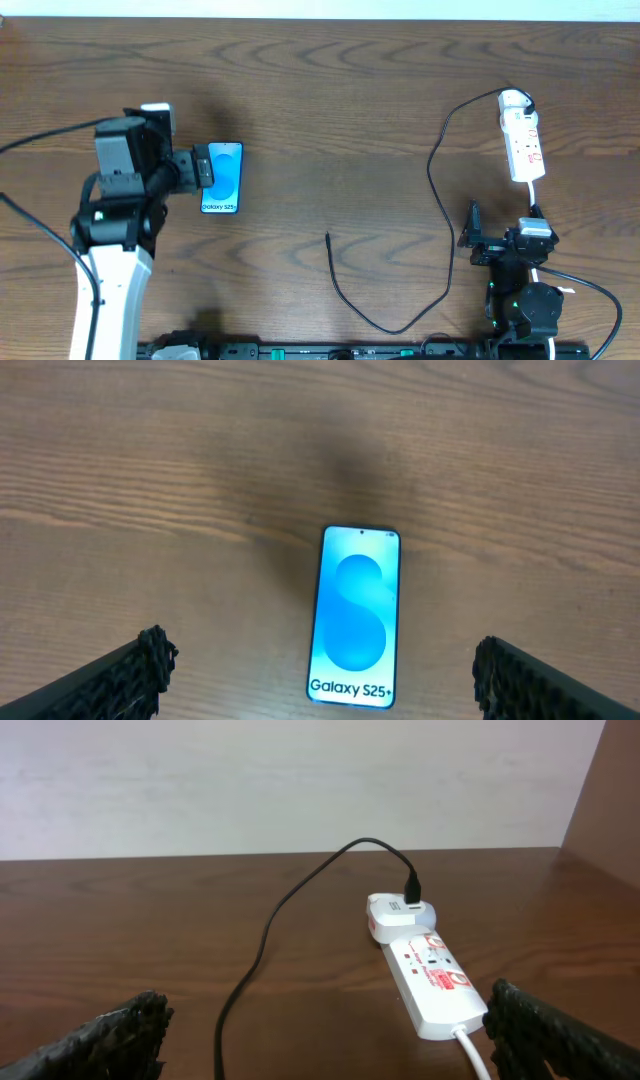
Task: Plug charger to phone and switch on socket
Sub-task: 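Move the left gripper forward over the Galaxy S25+ phone, then lower the open left gripper down onto the phone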
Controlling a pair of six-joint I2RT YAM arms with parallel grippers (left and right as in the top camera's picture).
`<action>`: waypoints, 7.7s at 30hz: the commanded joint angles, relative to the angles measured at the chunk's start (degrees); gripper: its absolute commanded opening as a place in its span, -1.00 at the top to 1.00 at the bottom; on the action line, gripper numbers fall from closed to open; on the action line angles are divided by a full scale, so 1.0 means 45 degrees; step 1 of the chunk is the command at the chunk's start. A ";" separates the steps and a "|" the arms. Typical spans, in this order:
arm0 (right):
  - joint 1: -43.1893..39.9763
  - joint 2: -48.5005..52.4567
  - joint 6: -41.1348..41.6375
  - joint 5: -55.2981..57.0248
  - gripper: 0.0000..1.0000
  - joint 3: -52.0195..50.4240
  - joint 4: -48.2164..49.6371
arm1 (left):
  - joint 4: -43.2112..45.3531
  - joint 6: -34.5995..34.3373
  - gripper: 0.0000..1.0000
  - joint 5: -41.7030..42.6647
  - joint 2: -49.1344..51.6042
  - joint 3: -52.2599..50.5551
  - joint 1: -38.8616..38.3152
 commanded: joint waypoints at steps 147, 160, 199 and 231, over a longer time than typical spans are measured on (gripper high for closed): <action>0.0097 -0.0092 -0.0185 0.0053 -0.98 -0.0015 -0.0053 | 0.0107 0.0170 -0.96 -0.0180 0.8578 0.1234 -0.1107; 0.0097 -0.0087 -0.0189 0.0053 -0.98 -0.0015 -0.0053 | 0.0291 0.0267 -0.96 -0.0189 0.8937 0.1151 -0.1258; 0.0097 -0.0087 -0.0189 0.0053 -0.98 -0.0015 -0.0053 | 0.0486 -0.0321 -0.95 -0.1078 0.9316 0.1156 -0.1530; 0.0097 -0.0087 -0.0189 0.0053 -0.99 -0.0015 -0.0053 | 0.0525 -0.0321 -0.96 -0.0685 0.9695 0.1156 -0.1530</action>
